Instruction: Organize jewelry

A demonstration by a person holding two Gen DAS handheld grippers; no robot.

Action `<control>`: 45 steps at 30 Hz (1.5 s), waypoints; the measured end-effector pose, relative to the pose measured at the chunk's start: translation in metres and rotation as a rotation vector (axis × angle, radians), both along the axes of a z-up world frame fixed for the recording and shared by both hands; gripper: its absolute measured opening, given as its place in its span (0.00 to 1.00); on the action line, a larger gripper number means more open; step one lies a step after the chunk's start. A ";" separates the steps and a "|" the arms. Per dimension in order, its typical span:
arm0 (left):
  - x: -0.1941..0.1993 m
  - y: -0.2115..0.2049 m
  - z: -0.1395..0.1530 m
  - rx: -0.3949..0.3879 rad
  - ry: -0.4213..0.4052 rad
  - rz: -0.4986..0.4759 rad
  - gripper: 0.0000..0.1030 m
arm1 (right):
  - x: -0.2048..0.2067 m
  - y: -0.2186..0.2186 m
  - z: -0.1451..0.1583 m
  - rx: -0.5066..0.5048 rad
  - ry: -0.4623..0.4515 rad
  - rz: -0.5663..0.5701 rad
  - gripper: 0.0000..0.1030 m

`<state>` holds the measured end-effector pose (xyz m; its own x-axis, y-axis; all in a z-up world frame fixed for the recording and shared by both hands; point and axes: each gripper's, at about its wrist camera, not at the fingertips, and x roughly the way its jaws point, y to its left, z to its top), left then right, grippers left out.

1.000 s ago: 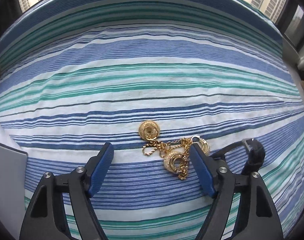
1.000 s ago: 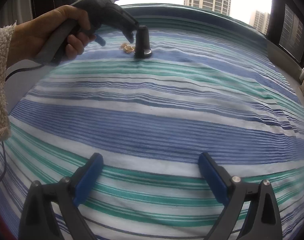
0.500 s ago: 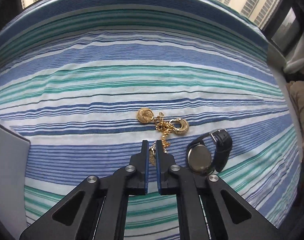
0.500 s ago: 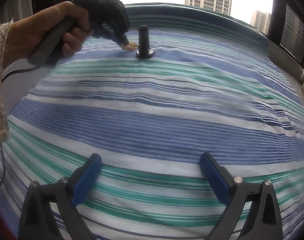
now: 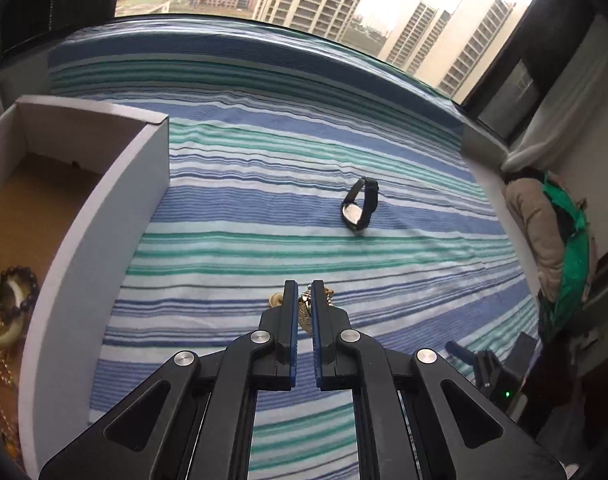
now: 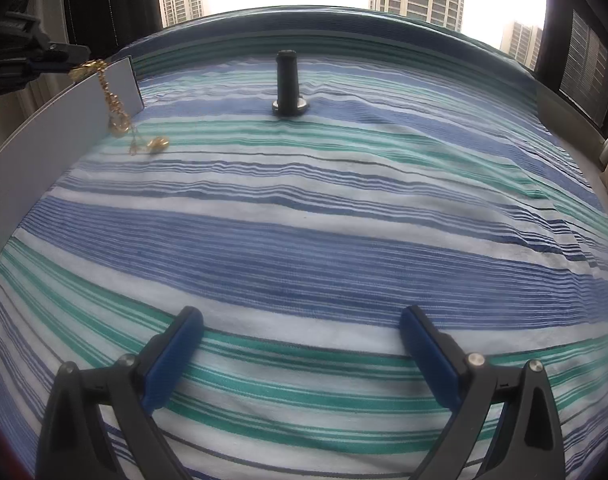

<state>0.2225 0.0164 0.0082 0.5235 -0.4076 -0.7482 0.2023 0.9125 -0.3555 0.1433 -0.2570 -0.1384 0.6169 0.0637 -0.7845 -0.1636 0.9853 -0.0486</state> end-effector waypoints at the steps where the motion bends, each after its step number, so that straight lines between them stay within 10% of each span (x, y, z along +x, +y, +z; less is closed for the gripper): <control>1: -0.011 0.005 -0.001 -0.007 0.002 0.007 0.03 | 0.000 0.000 0.000 0.000 0.000 0.000 0.98; 17: -0.089 0.061 -0.016 -0.049 0.015 0.085 0.00 | 0.000 0.000 0.000 -0.001 0.000 0.001 0.98; 23: -0.083 0.057 -0.030 -0.005 0.031 0.062 0.59 | 0.000 0.000 0.000 -0.001 0.000 0.001 0.98; 26: -0.079 0.037 -0.047 0.057 0.034 -0.009 0.63 | 0.000 0.000 0.000 -0.001 0.000 0.001 0.98; 35: -0.084 -0.029 -0.118 0.380 0.052 -0.127 0.63 | 0.000 0.000 0.000 -0.002 0.000 0.002 0.98; 38: -0.086 -0.025 -0.114 0.335 0.014 -0.099 0.26 | 0.000 0.000 0.000 -0.002 0.000 0.002 0.98; 45: -0.094 -0.001 -0.079 0.120 -0.003 -0.029 0.25 | 0.000 -0.002 0.001 0.005 0.010 0.003 0.98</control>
<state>0.1289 0.0157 -0.0711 0.5148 -0.3305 -0.7910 0.2304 0.9421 -0.2437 0.1431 -0.2594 -0.1376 0.6091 0.0699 -0.7900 -0.1672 0.9850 -0.0418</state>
